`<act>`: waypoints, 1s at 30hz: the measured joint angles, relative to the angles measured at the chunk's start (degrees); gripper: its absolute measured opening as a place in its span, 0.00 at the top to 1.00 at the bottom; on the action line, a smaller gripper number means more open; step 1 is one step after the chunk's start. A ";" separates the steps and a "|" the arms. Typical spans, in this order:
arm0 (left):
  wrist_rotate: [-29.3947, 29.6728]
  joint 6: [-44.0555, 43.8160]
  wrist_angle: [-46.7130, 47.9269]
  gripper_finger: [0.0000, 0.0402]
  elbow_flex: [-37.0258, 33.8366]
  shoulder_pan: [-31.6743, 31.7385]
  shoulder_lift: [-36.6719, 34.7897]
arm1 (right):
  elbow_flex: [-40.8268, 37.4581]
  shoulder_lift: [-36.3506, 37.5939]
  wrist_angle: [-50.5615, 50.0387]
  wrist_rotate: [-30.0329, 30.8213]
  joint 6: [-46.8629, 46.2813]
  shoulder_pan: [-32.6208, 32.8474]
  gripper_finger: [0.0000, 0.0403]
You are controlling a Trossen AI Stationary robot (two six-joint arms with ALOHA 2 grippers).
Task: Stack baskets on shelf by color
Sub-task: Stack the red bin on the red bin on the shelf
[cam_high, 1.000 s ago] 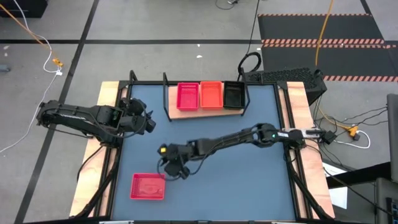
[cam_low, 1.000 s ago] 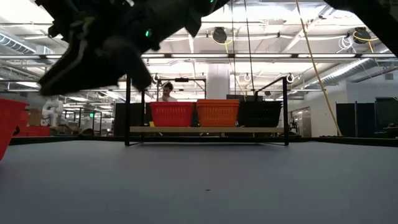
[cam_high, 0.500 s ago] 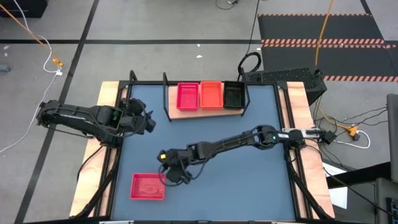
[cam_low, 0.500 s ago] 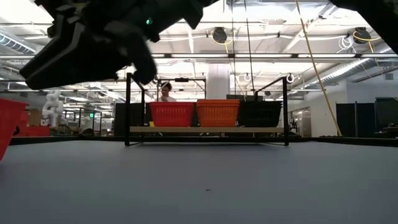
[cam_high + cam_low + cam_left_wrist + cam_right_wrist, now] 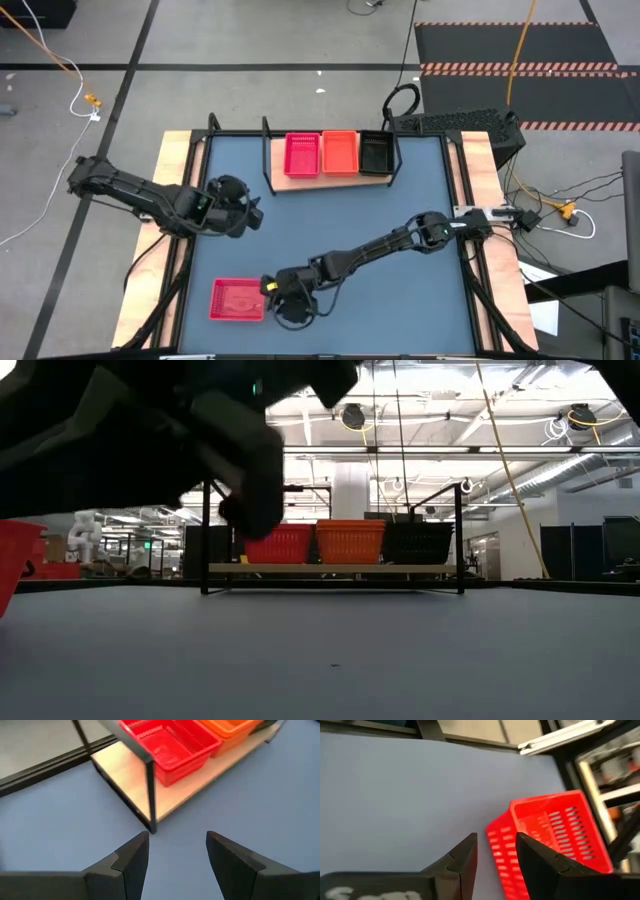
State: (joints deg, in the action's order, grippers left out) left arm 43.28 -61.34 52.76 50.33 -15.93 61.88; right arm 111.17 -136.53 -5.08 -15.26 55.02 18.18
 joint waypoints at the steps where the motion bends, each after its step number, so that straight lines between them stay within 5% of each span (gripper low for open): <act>1: 0.03 0.23 -0.87 0.50 0.00 -0.33 0.23 | -1.01 0.00 2.26 0.02 0.51 0.08 0.68; 10: 0.38 0.83 -3.40 0.50 0.02 -1.47 0.40 | -8.68 0.00 16.62 0.03 4.60 0.38 0.68; 30: -0.19 1.64 -3.28 0.50 0.02 -1.48 0.38 | -9.67 -0.24 23.11 -0.13 10.83 -3.90 0.68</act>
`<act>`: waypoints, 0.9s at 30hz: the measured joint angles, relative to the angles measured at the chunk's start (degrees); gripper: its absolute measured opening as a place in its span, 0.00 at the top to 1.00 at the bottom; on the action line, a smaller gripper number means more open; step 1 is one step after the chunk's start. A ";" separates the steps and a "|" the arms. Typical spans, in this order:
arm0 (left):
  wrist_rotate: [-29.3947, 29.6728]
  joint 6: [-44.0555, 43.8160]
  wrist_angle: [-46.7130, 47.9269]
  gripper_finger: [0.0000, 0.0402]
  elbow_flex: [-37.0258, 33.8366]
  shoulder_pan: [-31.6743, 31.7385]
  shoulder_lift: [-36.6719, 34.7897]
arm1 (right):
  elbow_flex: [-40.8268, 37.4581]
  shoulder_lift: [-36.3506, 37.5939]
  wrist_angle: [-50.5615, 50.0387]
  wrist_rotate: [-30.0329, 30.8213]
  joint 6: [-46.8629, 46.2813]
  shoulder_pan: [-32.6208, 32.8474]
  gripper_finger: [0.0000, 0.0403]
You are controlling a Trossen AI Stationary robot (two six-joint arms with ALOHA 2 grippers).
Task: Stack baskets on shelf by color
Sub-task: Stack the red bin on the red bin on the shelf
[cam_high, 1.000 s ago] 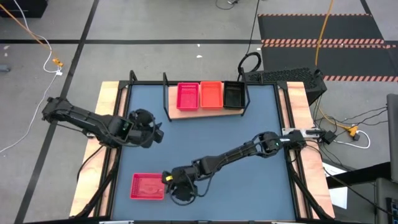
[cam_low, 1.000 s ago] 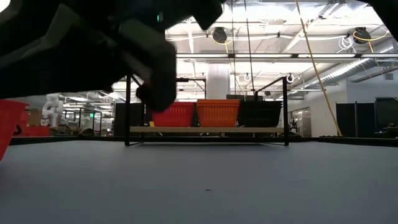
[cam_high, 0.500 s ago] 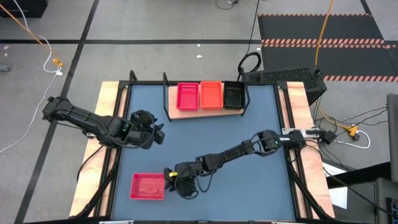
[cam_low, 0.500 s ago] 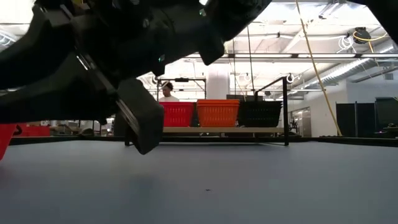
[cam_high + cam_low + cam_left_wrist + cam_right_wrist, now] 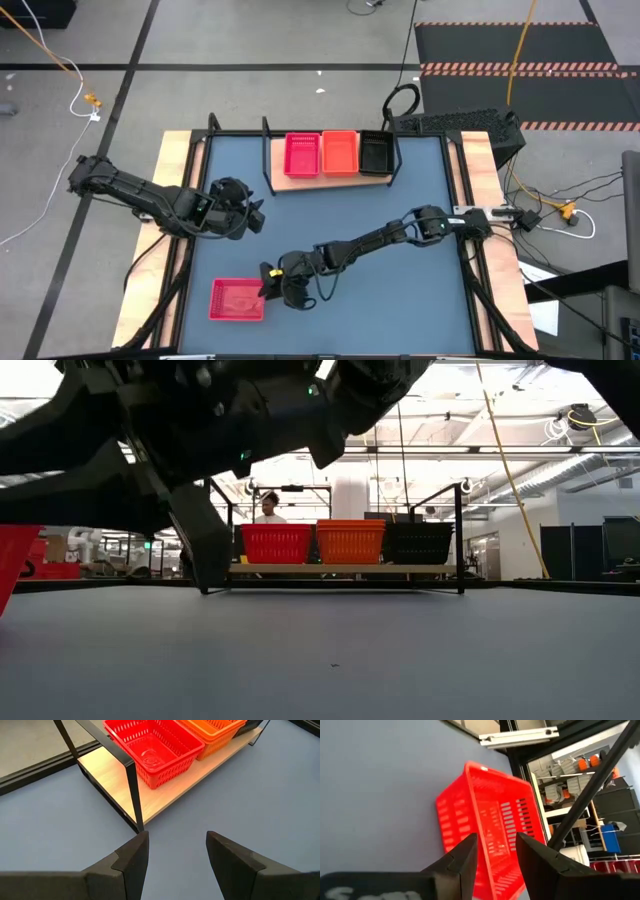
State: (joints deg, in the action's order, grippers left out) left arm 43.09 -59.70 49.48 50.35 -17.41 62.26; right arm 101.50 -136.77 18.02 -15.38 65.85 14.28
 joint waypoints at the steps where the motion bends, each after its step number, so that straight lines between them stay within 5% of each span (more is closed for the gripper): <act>1: 0.00 0.00 0.00 0.50 0.00 0.00 0.00 | 0.01 -0.06 0.13 -0.10 0.40 -0.28 0.68; 19: 1.08 3.51 -0.10 0.50 0.07 0.15 -2.28 | 0.01 -0.19 -1.13 -4.25 -2.06 -2.12 0.68; 27: 3.74 6.27 -0.11 0.50 0.09 0.17 -6.31 | 0.01 -0.22 -1.84 -4.13 -10.40 -3.40 0.74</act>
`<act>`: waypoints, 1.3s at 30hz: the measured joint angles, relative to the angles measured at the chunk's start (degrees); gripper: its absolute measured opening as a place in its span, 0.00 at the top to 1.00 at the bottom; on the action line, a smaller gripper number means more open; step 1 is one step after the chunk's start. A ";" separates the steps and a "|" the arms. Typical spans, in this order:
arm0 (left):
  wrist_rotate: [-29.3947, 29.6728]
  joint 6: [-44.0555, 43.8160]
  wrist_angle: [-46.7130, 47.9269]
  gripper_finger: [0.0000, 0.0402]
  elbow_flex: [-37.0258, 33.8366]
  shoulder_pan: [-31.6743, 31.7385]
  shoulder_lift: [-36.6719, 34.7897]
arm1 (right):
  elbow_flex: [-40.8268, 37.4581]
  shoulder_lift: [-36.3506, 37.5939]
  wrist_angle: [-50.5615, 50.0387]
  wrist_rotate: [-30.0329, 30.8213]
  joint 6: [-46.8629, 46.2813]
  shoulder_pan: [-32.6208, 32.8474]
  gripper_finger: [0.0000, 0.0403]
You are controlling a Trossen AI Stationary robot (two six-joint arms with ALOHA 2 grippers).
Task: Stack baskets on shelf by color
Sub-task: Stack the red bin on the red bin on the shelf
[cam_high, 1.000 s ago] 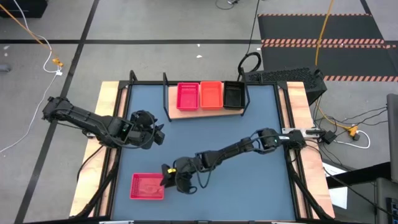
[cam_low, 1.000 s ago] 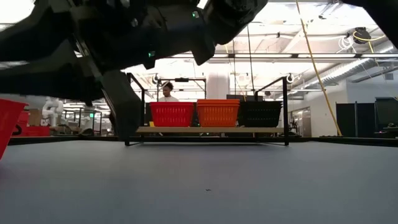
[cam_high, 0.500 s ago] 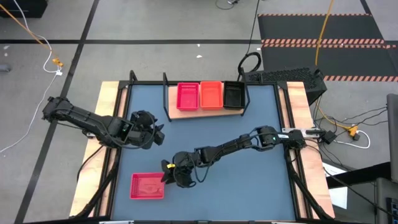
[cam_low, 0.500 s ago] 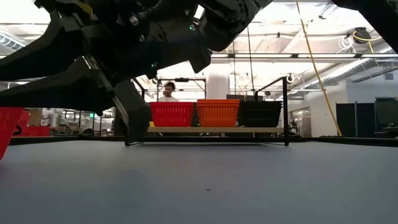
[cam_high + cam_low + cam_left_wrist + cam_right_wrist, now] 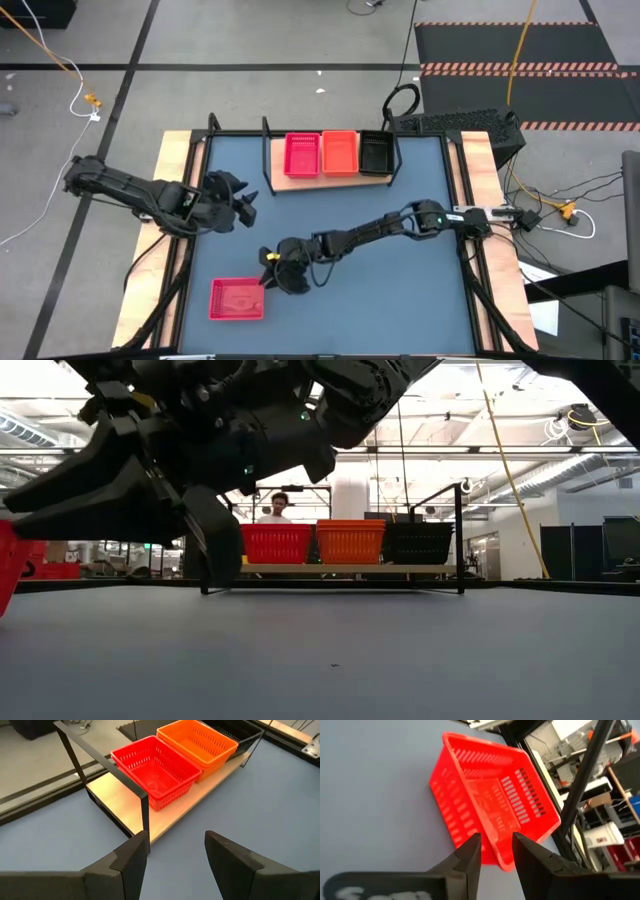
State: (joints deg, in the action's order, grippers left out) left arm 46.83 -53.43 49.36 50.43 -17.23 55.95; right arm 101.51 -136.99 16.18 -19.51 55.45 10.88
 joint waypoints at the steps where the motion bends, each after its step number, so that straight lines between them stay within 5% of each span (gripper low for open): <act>1: 0.16 0.44 0.00 0.50 0.00 0.00 -0.31 | 0.00 0.00 -0.20 0.00 -0.31 -0.09 0.75; 16: 3.13 8.84 -4.79 0.50 -0.02 3.59 -1.69 | 0.00 -0.07 -0.63 -0.02 -0.41 0.89 0.80; 20: 2.53 13.18 -8.54 0.50 -0.02 4.66 -1.73 | 0.00 -0.11 -0.36 4.20 -3.19 1.72 0.80; 24: 2.19 15.46 -9.84 0.50 -0.02 4.81 -1.71 | 0.00 -0.15 1.60 7.30 -5.17 1.85 0.75; 33: 2.16 16.40 -10.10 0.50 -0.02 4.92 -1.69 | 0.04 -0.15 0.35 4.22 0.08 1.93 0.56; 39: 2.11 18.29 -10.72 0.50 -0.02 6.63 -1.69 | 0.04 -0.15 -2.41 0.23 -1.17 1.48 0.57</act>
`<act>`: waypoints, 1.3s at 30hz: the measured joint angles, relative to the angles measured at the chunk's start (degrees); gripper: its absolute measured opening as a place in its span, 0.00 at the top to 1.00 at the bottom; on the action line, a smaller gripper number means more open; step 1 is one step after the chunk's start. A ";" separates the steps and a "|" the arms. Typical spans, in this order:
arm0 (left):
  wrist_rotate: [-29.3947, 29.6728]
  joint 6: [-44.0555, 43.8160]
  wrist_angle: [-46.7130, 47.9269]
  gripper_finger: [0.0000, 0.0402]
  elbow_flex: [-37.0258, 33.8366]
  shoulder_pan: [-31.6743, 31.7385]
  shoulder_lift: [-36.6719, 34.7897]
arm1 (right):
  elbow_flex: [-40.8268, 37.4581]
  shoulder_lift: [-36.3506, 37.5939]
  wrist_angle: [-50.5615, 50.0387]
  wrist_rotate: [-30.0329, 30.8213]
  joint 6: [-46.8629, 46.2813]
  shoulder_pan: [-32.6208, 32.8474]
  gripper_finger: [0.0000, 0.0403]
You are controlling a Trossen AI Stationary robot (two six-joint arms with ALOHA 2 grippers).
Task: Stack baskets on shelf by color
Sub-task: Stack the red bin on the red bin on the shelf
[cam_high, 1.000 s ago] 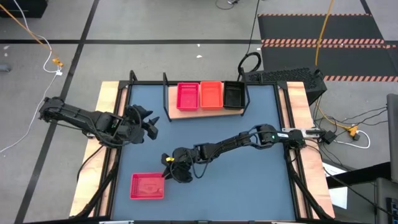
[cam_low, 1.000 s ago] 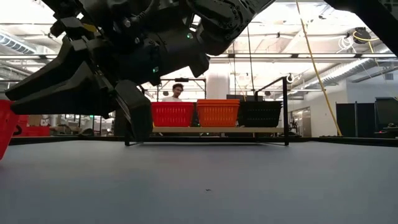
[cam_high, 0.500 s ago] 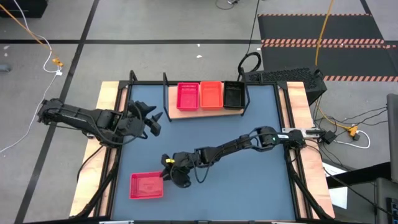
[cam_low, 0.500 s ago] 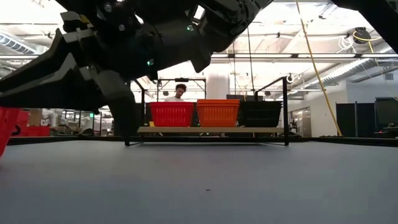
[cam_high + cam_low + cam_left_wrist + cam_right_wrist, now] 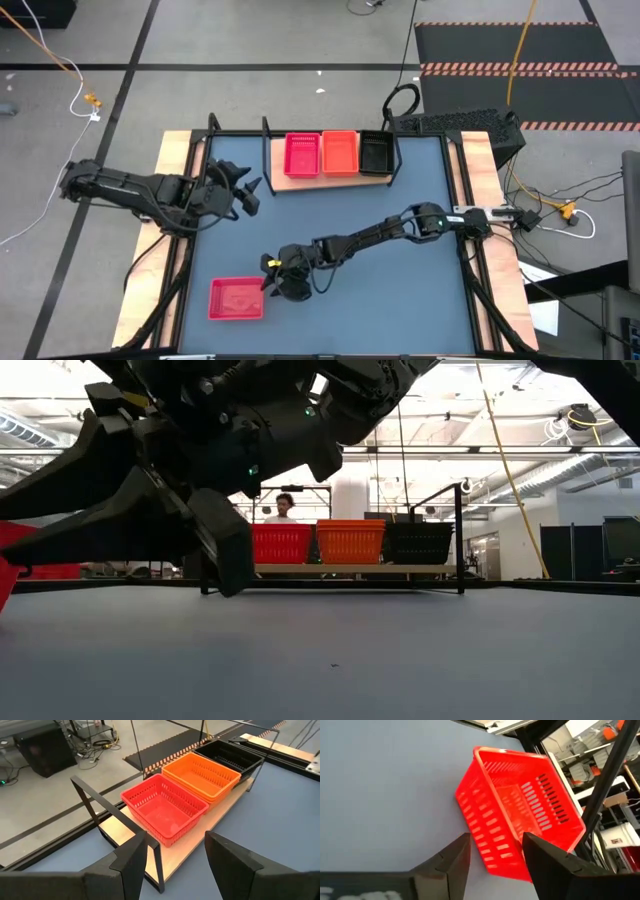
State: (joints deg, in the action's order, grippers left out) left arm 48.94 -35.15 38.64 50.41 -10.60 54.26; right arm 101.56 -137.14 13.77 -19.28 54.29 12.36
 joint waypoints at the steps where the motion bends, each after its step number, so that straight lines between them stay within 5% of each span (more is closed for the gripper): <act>1: 0.01 0.00 0.01 0.50 -0.01 0.27 0.00 | -0.01 0.00 -0.11 -0.29 0.40 -0.08 0.58; 14: 0.01 -0.97 0.06 0.50 -0.02 1.26 0.00 | -0.05 0.00 -0.19 -0.34 -0.09 -1.05 0.64; 20: -0.47 -1.04 0.08 0.50 -0.02 1.26 0.00 | 0.10 -0.93 9.52 -0.60 -3.06 -0.68 0.59; 31: -0.66 -0.71 0.14 0.50 -0.07 1.26 0.00 | 0.20 -5.88 10.38 -0.55 0.46 0.46 0.53; 39: -0.66 -0.66 0.14 0.50 -0.07 1.26 0.00 | 0.17 -5.68 9.15 -0.09 1.16 0.54 0.74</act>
State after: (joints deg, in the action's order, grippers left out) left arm 48.27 -35.81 38.79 50.35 -9.34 54.26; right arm 101.73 -142.82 22.92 -19.38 55.44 12.91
